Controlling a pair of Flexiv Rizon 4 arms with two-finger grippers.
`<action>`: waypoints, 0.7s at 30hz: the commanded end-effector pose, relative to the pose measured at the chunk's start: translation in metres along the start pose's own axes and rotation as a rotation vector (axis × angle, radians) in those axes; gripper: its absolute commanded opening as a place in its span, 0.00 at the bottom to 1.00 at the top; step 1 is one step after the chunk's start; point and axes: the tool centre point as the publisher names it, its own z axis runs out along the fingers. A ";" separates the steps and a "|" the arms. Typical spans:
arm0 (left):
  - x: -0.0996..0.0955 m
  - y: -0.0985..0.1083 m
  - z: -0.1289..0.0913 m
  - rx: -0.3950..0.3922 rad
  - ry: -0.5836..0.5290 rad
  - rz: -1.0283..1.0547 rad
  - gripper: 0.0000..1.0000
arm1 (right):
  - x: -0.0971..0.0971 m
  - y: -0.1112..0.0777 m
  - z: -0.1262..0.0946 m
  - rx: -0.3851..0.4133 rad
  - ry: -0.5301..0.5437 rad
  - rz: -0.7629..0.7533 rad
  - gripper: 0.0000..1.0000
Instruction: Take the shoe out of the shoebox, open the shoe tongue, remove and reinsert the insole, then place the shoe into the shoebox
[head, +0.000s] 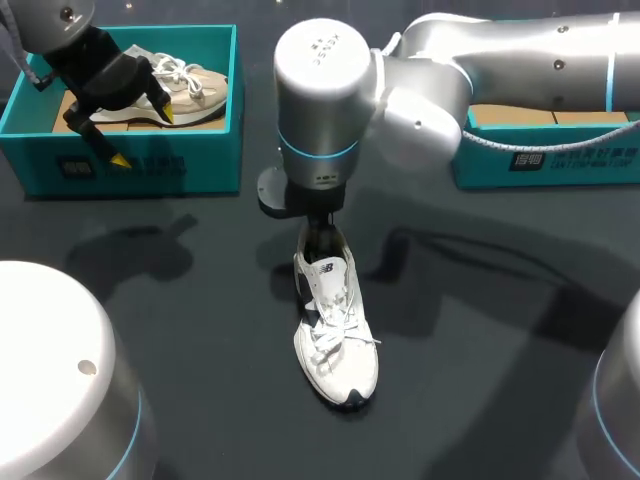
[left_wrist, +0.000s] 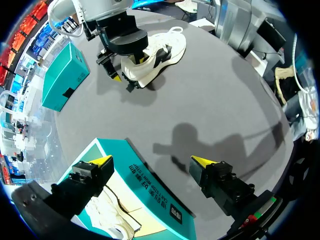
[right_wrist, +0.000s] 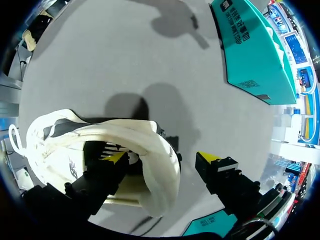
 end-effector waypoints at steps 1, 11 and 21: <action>0.000 0.000 0.000 -0.002 0.001 0.001 1.00 | -0.002 -0.001 0.014 -0.013 0.018 0.001 0.78; 0.000 0.000 0.000 -0.002 0.001 0.001 1.00 | -0.002 -0.004 0.021 -0.008 0.069 0.005 0.62; 0.000 0.000 0.000 -0.002 0.001 0.001 1.00 | -0.001 -0.004 0.021 0.000 0.101 -0.016 0.47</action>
